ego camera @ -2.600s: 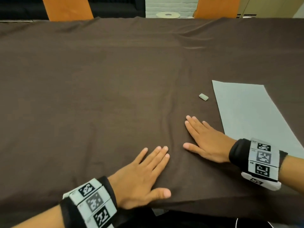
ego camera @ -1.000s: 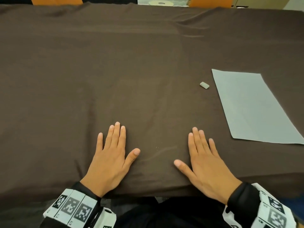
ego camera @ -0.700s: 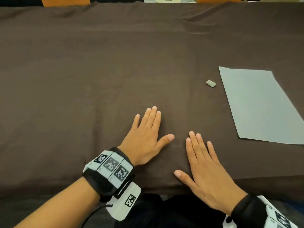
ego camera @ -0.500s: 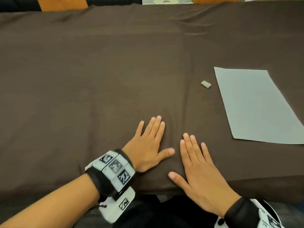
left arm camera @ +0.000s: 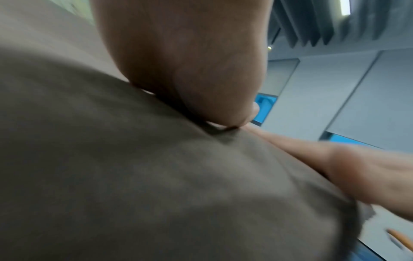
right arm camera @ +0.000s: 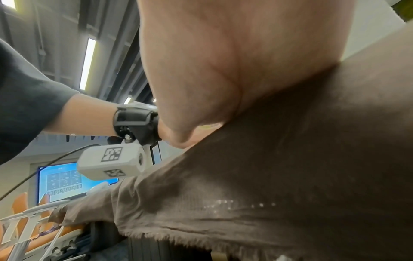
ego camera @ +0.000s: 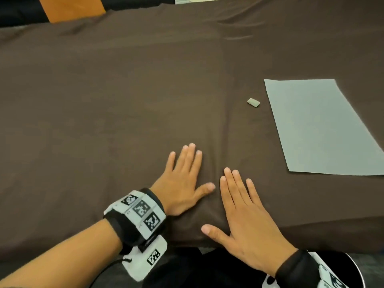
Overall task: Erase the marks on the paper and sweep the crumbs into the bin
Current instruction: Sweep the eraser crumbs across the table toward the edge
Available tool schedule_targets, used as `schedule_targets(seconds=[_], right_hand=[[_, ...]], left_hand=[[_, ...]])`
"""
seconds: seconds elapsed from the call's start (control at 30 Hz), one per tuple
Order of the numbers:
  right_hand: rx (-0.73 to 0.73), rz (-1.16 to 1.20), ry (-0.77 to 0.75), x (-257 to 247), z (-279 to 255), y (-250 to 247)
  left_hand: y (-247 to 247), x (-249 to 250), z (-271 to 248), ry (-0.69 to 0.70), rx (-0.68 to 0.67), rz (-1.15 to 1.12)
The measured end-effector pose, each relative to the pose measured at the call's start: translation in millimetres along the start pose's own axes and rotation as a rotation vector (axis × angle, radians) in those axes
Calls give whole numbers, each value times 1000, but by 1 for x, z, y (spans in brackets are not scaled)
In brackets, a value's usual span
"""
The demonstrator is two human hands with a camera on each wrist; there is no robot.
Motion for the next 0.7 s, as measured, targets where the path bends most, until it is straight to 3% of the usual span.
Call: schedule_targets(seconds=[0.1,0.17,0.3,0.37,0.5,0.57,0.63,0.7], right_hand=[[-21,89,4,1,-3,-3],[-37,107,1,4,-8,-5],[-47,82,60,10,-16,-11],[-40,122,41,-1,-12,-11],[-24,-59,-177,-55,14,-4],[-61,-190,-267,-84,31,6],[-100,-269,-306,-106,49,12],[-116,-311,-308,-117,64,18]], left_hand=[[8,41,-20,205,-14,30],[4,39,-27,230,3,-88],[-4,-32,-35,-5,247,-396],[4,-61,-43,-110,309,-540],[14,-71,-53,-104,426,-628],[14,-76,-56,-105,463,-791],[16,-84,-59,-132,455,-980],[17,-86,-61,-144,445,-1020]])
Point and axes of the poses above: each hand's wrist, its own z-axis towards the middle knuckle, its own y-axis out of the palm, x = y × z, the point moved 7 cm from there along z, towards the middle knuckle, and after that the axes turned 9 degrees about -y, right-handed, at the moved point
